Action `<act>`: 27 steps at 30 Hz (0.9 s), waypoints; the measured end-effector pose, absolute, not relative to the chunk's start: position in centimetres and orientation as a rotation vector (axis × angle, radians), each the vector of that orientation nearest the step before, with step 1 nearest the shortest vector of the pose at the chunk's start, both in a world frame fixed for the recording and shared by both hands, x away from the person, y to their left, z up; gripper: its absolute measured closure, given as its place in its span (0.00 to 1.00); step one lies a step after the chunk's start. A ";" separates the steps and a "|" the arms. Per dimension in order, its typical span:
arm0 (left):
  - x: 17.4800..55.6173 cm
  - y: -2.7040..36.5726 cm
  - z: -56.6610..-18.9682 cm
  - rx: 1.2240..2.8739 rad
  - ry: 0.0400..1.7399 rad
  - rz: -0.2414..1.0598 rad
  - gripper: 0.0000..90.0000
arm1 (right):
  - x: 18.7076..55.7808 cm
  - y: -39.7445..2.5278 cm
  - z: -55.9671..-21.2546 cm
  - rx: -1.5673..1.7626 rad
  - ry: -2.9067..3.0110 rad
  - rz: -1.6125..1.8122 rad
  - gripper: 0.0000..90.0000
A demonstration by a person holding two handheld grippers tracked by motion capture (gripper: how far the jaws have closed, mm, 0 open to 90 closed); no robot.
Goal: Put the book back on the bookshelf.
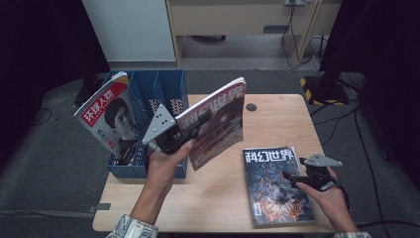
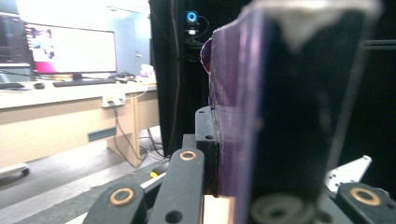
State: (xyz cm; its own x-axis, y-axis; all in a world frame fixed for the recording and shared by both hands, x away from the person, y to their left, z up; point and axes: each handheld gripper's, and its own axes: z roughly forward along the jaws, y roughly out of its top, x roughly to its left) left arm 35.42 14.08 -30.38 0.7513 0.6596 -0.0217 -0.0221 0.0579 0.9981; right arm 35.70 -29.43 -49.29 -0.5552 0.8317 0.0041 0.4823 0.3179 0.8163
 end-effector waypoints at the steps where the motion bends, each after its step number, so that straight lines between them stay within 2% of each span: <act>1: 35.4 14.8 -30.2 1.429 0.573 0.570 0.93 | 35.7 -29.4 -49.3 1.166 2.169 1.128 0.15; 27: 34.1 19.9 -29.9 1.374 0.641 0.634 0.93 | 35.7 -29.7 -49.3 1.183 2.151 1.118 0.15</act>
State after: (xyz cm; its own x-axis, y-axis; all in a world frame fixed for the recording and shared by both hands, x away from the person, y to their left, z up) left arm 34.11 19.89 -29.86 0.6773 0.7344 -0.0436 -0.0347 0.0911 0.9952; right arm 35.73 -29.67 -49.27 -0.5371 0.8435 0.0033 0.4872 0.3070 0.8176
